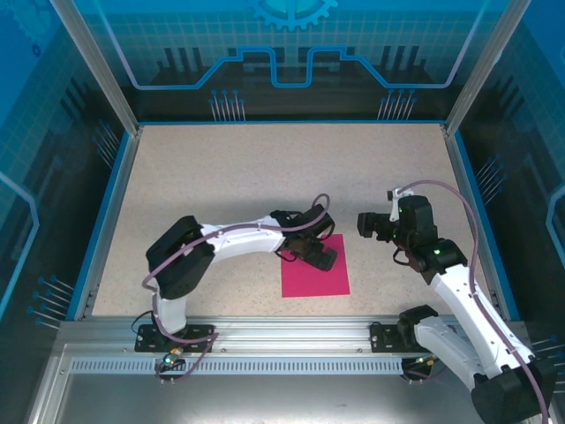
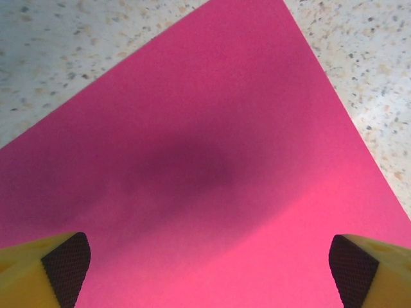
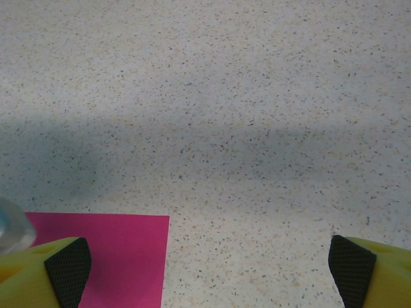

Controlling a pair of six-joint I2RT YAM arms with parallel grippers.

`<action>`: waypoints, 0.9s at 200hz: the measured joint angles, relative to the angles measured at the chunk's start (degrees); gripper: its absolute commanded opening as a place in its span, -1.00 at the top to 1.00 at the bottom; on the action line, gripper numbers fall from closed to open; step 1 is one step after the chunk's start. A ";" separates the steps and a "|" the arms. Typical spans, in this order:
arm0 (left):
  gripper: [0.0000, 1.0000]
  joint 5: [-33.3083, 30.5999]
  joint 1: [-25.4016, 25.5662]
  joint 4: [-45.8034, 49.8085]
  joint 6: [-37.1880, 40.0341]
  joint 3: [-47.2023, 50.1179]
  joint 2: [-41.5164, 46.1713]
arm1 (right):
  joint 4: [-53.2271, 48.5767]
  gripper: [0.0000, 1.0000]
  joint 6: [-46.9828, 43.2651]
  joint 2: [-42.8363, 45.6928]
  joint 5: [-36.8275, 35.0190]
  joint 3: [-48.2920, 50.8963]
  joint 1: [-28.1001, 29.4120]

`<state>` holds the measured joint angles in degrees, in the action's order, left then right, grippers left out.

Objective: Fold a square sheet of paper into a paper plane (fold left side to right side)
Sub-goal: Move the square sheet of paper to the center of the table.

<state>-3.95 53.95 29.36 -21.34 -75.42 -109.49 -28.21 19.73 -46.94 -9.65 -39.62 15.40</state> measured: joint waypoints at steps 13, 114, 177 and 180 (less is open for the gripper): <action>-0.97 0.26 0.00 0.85 0.00 -1.77 -2.40 | -0.33 -0.98 -0.02 0.00 -0.55 -0.04 0.00; -0.96 -5.22 -0.70 6.80 1.95 -9.84 -10.54 | -0.74 -0.98 -0.22 -2.54 -1.53 -1.33 0.00; -0.95 -6.12 -8.13 6.86 7.50 -17.25 -15.34 | -0.79 -0.98 -0.22 -2.71 -1.44 -1.38 0.00; -0.94 -6.10 -8.57 6.86 7.91 -17.84 -15.76 | -0.79 -0.98 -0.22 -2.78 -1.38 -1.38 0.00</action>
<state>-10.04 45.39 36.23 -13.43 -93.25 -125.25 -28.99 19.51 -49.71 -11.03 -40.99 15.40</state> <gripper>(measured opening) 0.979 0.992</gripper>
